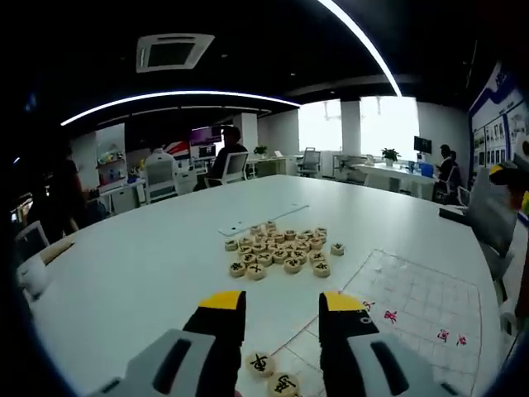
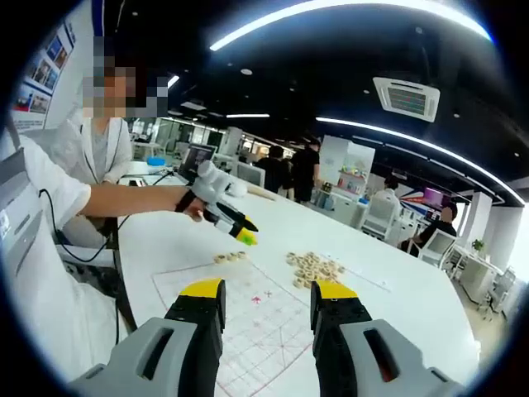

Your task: Pick up the chess pieces one by one and place each piece onto its starting position on the chessboard, setting the pieces on their correct points until all the chess pieces are arranged in the starting layout

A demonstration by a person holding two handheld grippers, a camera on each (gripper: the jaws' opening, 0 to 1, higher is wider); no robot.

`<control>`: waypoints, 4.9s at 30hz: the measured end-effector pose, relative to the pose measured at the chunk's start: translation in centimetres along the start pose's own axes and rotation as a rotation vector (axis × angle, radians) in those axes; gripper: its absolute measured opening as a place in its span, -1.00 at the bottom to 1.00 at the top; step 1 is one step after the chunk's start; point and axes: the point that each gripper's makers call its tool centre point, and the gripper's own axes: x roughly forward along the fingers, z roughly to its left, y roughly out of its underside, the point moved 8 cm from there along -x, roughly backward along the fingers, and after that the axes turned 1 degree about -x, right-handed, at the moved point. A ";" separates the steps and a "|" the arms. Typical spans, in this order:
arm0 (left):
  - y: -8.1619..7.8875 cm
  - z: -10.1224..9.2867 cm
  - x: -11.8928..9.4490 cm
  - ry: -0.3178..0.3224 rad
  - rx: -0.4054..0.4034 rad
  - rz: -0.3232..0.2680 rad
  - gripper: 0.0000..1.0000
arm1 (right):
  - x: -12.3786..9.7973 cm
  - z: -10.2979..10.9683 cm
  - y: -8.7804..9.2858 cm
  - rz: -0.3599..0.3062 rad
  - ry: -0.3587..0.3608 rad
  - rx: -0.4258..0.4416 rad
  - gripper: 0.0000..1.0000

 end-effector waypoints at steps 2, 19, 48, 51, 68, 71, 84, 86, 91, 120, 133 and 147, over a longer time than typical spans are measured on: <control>0.2 0.2 1.5 -0.009 -0.006 0.008 -0.33 | -0.1 -0.1 0.0 -0.002 0.003 0.001 -0.16; 1.3 1.5 9.4 -0.080 -0.041 0.077 -0.36 | 0.4 -0.2 0.4 0.008 -0.008 0.014 -0.16; 1.0 1.8 10.1 -0.118 -0.080 0.093 -0.61 | 0.2 -0.3 0.4 0.011 -0.009 0.010 -0.16; 0.4 1.6 7.7 -0.097 -0.133 0.048 -0.61 | 0.2 -0.2 0.3 0.009 -0.009 0.009 -0.16; 1.5 -0.8 -4.3 -0.005 -0.081 -0.015 -0.61 | 0.2 0.0 0.4 0.006 -0.029 0.015 -0.16; 2.5 -1.7 -6.1 0.007 -0.064 -0.021 -0.61 | 0.2 0.1 0.5 0.004 -0.035 0.015 -0.16; 5.2 -5.5 -9.4 0.088 -0.066 -0.020 -0.61 | 0.4 0.4 0.8 0.028 -0.068 0.000 -0.16; 5.7 -5.8 -9.5 0.083 -0.052 -0.012 -0.61 | 0.3 0.3 0.8 0.026 -0.066 0.002 -0.16; 7.4 -4.9 -9.3 0.064 -0.067 0.025 -0.61 | 0.1 0.3 0.7 0.020 -0.063 0.002 -0.16; 9.4 -4.5 -8.0 0.041 -0.116 0.089 -0.30 | 0.0 0.1 0.8 0.021 -0.051 0.003 -0.17; 4.3 -3.7 -9.7 0.000 -0.019 -0.022 -0.11 | 0.0 0.2 0.6 0.020 -0.053 -0.001 -0.17; 0.6 0.5 -2.0 -0.057 0.049 0.010 -0.08 | 0.1 0.1 0.7 0.021 -0.053 -0.002 -0.17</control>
